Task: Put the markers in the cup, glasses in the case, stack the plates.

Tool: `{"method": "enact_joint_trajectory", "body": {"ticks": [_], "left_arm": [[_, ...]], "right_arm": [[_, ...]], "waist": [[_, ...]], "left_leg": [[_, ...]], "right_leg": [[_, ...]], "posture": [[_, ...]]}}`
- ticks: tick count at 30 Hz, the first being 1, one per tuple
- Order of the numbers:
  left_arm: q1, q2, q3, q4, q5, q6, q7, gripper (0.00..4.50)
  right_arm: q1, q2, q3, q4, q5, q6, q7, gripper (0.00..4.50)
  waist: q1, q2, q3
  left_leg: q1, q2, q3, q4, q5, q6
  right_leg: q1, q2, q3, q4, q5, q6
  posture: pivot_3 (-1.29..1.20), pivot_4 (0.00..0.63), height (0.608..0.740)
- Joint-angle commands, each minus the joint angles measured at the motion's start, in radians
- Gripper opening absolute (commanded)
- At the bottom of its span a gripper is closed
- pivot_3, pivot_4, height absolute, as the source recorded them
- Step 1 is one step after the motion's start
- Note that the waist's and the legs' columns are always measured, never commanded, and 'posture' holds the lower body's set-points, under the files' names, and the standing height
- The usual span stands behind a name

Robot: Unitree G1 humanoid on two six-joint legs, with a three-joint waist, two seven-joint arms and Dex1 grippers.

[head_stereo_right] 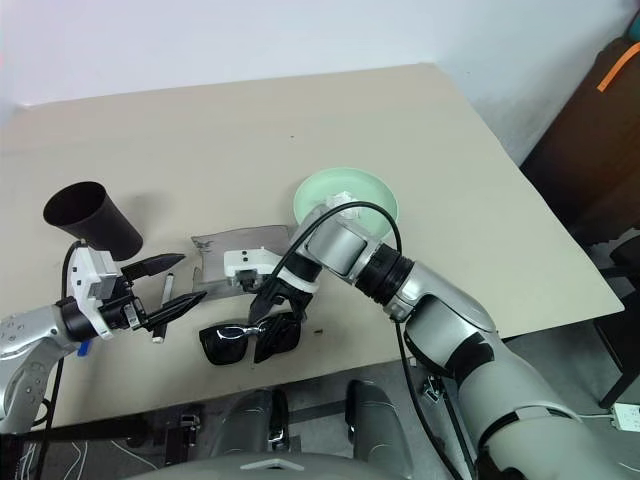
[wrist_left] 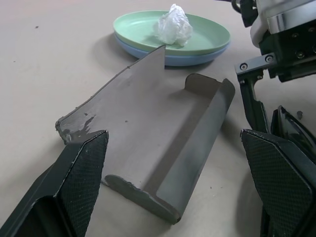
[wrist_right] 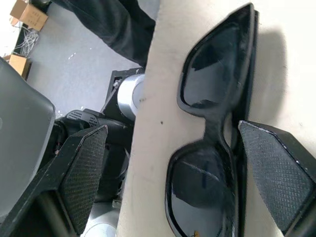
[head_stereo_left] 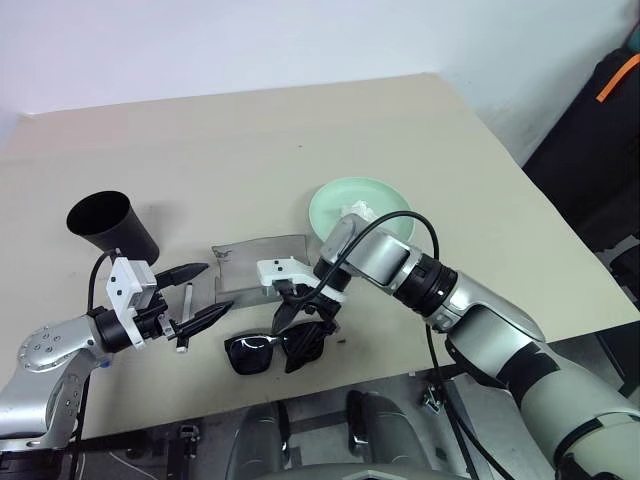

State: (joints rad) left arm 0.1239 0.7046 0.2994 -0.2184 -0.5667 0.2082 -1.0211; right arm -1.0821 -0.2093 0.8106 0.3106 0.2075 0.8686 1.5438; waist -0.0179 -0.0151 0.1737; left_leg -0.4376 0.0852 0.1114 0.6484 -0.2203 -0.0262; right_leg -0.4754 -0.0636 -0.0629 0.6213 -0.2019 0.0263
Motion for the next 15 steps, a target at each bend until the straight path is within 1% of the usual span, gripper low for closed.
{"method": "enact_joint_trajectory", "body": {"ticks": [1, 3, 4, 8, 14, 15], "left_arm": [[0.01, 0.001, 0.02, -0.041, 0.002, -0.018, 0.007, 4.5], [0.013, -0.006, 0.02, -0.048, 0.001, -0.022, 0.014, 4.5], [0.015, -0.009, 0.02, -0.052, 0.0, -0.022, 0.017, 4.5], [0.022, -0.022, 0.019, -0.066, -0.004, -0.026, 0.028, 4.5], [0.033, -0.027, 0.019, -0.07, 0.006, -0.034, 0.03, 4.5], [0.034, -0.029, 0.021, -0.071, 0.005, -0.034, 0.032, 4.5]], "right_arm": [[-0.008, 0.029, 0.004, 0.007, -0.011, -0.001, -0.01, 4.31], [-0.01, 0.04, 0.007, 0.021, -0.025, -0.006, -0.023, 3.89], [-0.011, 0.043, 0.007, 0.025, -0.031, -0.008, -0.028, 3.56], [-0.011, 0.049, 0.0, 0.029, -0.042, -0.016, -0.032, 2.08], [-0.009, 0.057, -0.001, 0.041, -0.057, -0.034, -0.04, 0.02], [-0.011, 0.058, 0.0, 0.043, -0.059, -0.038, -0.04, 0.02]], "waist": [[0.001, 0.0, 0.0], [0.001, 0.0, 0.0], [0.001, 0.0, 0.0], [0.002, -0.001, 0.0], [-0.002, -0.001, -0.001], [-0.003, -0.001, -0.001]], "left_leg": [[0.0, 0.0, 0.0, 0.0, 0.0, 0.0], [0.0, 0.0, 0.0, 0.0, 0.0, 0.0], [0.0, 0.0, 0.0, 0.0, 0.0, 0.0], [0.0, 0.0, 0.0, 0.0, 0.0, 0.0], [0.0, 0.0, 0.0, 0.0, 0.0, 0.0], [0.0, 0.0, 0.0, 0.0, 0.0, 0.0]], "right_leg": [[0.0, 0.0, 0.0, 0.0, 0.0, 0.0], [0.0, 0.0, 0.0, 0.0, 0.0, 0.0], [0.0, 0.0, 0.0, 0.0, 0.0, 0.0], [0.0, -0.001, 0.0, 0.0, 0.0, 0.0], [0.0, 0.0, 0.0, 0.0, 0.0, 0.0], [0.0, 0.0, 0.0, 0.0, 0.0, 0.0]], "posture": [[0.0, 0.15, 0.735], [0.0, 0.15, 0.735], [0.0, 0.15, 0.735], [0.0, 0.15, 0.735], [0.0, 0.15, 0.735], [0.0, 0.15, 0.735]]}}
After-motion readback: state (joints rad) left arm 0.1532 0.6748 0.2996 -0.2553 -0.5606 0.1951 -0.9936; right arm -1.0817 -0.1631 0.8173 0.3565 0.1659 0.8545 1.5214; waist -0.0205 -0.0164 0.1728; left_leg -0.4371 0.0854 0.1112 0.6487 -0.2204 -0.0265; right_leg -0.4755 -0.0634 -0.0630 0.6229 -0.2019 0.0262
